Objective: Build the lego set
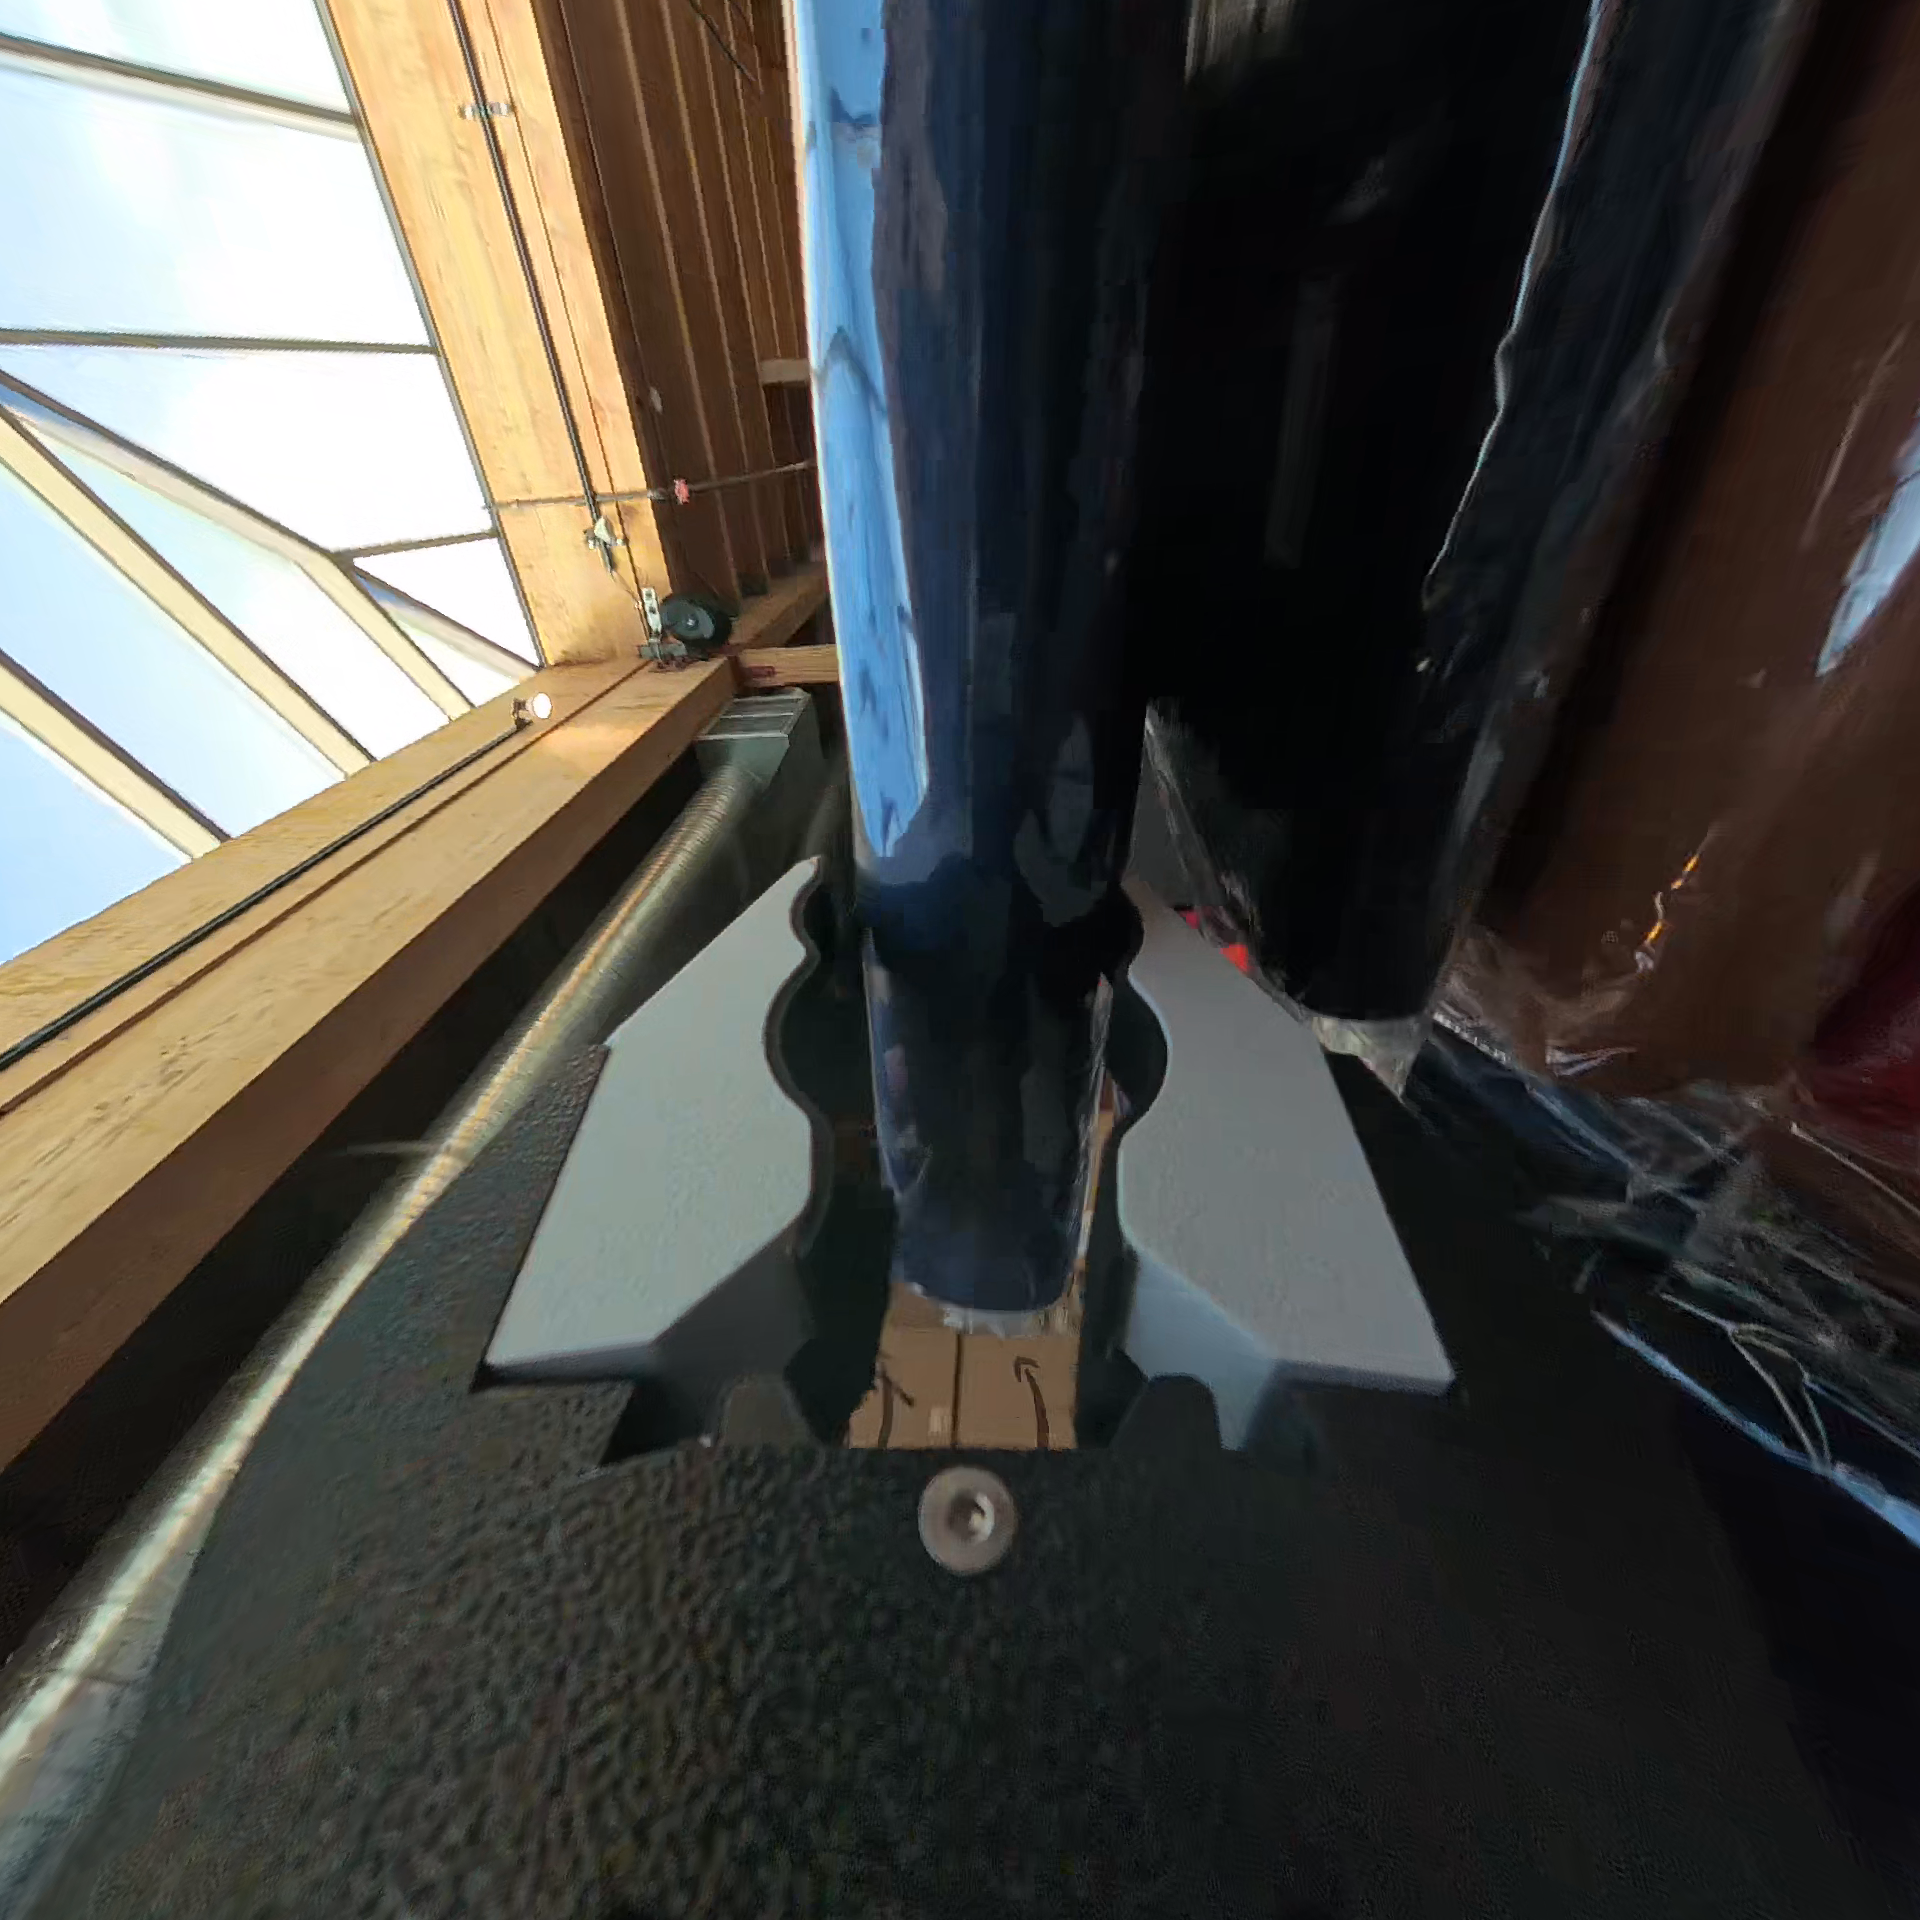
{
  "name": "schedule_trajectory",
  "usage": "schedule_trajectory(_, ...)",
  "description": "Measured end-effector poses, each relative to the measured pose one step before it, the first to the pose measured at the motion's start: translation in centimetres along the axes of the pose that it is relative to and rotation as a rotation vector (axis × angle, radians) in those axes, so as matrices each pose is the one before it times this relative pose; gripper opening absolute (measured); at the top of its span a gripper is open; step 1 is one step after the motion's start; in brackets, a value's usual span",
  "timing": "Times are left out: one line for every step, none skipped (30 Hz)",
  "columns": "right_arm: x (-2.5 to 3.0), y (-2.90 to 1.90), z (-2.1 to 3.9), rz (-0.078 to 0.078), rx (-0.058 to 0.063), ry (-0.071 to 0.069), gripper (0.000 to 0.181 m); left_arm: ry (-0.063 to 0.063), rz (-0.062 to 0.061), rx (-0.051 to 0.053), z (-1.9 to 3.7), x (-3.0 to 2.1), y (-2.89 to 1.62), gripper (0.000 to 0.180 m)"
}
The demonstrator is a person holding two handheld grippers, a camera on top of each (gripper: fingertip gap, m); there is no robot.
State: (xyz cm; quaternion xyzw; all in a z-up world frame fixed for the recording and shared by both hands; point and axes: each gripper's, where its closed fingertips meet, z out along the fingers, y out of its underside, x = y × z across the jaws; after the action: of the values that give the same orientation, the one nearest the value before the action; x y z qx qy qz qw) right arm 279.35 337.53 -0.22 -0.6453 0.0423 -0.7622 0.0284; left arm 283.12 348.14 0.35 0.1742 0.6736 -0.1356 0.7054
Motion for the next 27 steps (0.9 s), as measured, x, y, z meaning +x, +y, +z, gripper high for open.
schedule_trajectory(-0.295, 0.052, 0.208, -0.0035, -0.0181, -0.0079, 0.046, -0.0118, -0.0119, -0.0407, -0.387, -0.204, 0.982, 0.061)
schedule_trajectory(-0.398, 0.269, 0.208, -0.0053, -0.0322, -0.0142, 0.046, 0.0110, -0.0382, 0.0125, -0.889, -0.061, 0.135, 0.072)
schedule_trajectory(-0.537, 0.347, 0.293, -0.0188, -0.0363, -0.0191, 0.046, 0.0324, -0.0483, 0.0385, -1.357, 0.110, -0.286, 0.081)
schedule_trajectory(-0.546, 0.092, 0.325, -0.0204, -0.0161, -0.0132, 0.046, -0.0108, -0.0440, 0.0288, -1.636, -0.518, -0.115, 0.077)
schedule_trajectory(-0.550, -0.021, 0.371, -0.0196, -0.0080, -0.0081, 0.047, -0.0282, -0.0260, 0.0300, -1.818, -0.770, 0.046, 0.074)
schedule_trajectory(-0.601, -0.029, 0.342, -0.0175, -0.0153, -0.0122, 0.047, -0.0076, -0.0269, 0.0307, -1.844, -0.489, 0.209, 0.072)
schedule_trajectory(-0.536, -0.081, 0.214, -0.0076, -0.0160, -0.0146, 0.047, 0.0047, -0.0384, 0.0216, -1.780, -0.295, 0.604, 0.072)
schedule_trajectory(-0.332, -0.082, 0.222, 0.0000, -0.0074, -0.0143, 0.048, 0.0238, -0.0429, 0.0208, -1.616, 0.066, 0.759, 0.073)
schedule_trajectory(-0.204, -0.140, 0.101, 0.0030, 0.0023, -0.0197, 0.048, 0.0212, -0.0370, 0.0074, -1.406, 0.120, 1.150, 0.074)
schedule_trajectory(-0.178, -0.105, -0.059, 0.0033, 0.0083, -0.0292, 0.050, 0.0139, -0.0186, -0.0102, -1.168, 0.108, 1.589, 0.077)
schedule_trajectory(-0.221, -0.044, -0.296, 0.0029, 0.0138, -0.0411, 0.052, 0.0100, -0.0077, -0.0184, -0.938, 0.048, 1.940, 0.079)
schedule_trajectory(-0.297, 0.094, -0.609, 0.0172, 0.0108, -0.0544, 0.054, -0.0003, -0.0121, -0.0295, -0.732, -0.183, 2.100, 0.081)
schedule_trajectory(-0.356, 0.310, -0.945, 0.0358, -0.0016, -0.0638, 0.056, 0.0130, -0.0183, -0.0383, -0.487, -0.052, 2.337, 0.083)
schedule_trajectory(-0.420, 0.463, -1.249, 0.0410, -0.0136, -0.0656, 0.060, 0.0192, -0.0282, -0.0421, -0.285, -0.010, 2.294, 0.089)
schedule_trajectory(-0.442, 0.327, -1.458, 0.0422, -0.0065, -0.0583, 0.063, 0.0262, -0.0286, -0.0435, -0.140, 0.091, 2.186, 0.095)
schedule_trajectory(-0.314, -0.217, -1.531, 0.0483, 0.0182, -0.0365, 0.067, 0.0225, -0.0189, -0.0407, -0.052, 0.131, 1.953, 0.098)
schedule_trajectory(-0.318, -1.173, -1.497, 0.0415, 0.0605, -0.0222, 0.070, 0.0117, -0.0034, -0.0305, 0.033, 0.090, 1.584, 0.100)
schedule_trajectory(-0.420, -2.300, -1.259, 0.0254, 0.1020, -0.0099, 0.073, 0.0146, 0.0059, -0.0171, 0.134, 0.271, 1.160, 0.102)
schedule_trajectory(-0.482, -3.249, -0.784, 0.0019, 0.1281, 0.0090, 0.077, 0.0225, 0.0060, -0.0094, 0.272, 0.492, 0.806, 0.104)
schedule_trajectory(-0.591, -3.747, -0.124, -0.0153, 0.1334, 0.0246, 0.080, 0.0064, 0.0083, -0.0098, 0.394, 0.334, 0.618, 0.108)
schedule_trajectory(-1.127, -3.659, 0.619, -0.0267, 0.1177, 0.0093, 0.077, -0.0083, 0.0224, -0.0177, 0.470, 0.186, 0.588, 0.111)
schedule_trajectory(-1.567, -3.057, 1.201, -0.0414, 0.0882, -0.0084, 0.076, -0.0081, 0.0371, -0.0262, 0.537, 0.233, 0.629, 0.114)
schedule_trajectory(-1.485, -2.143, 1.612, -0.0548, 0.0498, -0.0079, 0.077, 0.0000, 0.0310, -0.0080, 0.589, 0.351, 0.536, 0.111)
schedule_trajectory(-1.312, -1.239, 1.774, -0.0519, 0.0126, -0.0132, 0.078, 0.0085, 0.0107, 0.0189, 0.139, 0.224, -0.179, 0.106)
schedule_trajectory(-0.819, -0.670, 1.766, -0.0371, -0.0092, -0.0069, 0.081, -0.0084, 0.0143, 0.0202, -0.058, -0.134, -0.126, 0.103)
schedule_trajectory(-0.347, -0.398, 1.603, -0.0199, -0.0099, 0.0009, 0.084, -0.0087, 0.0157, 0.0171, -0.104, -0.168, -0.109, 0.098)
schedule_trajectory(-0.068, -0.159, 1.334, 0.0039, -0.0065, 0.0009, 0.085, 0.0119, 0.0148, 0.0141, -0.048, 0.161, -0.112, 0.091)
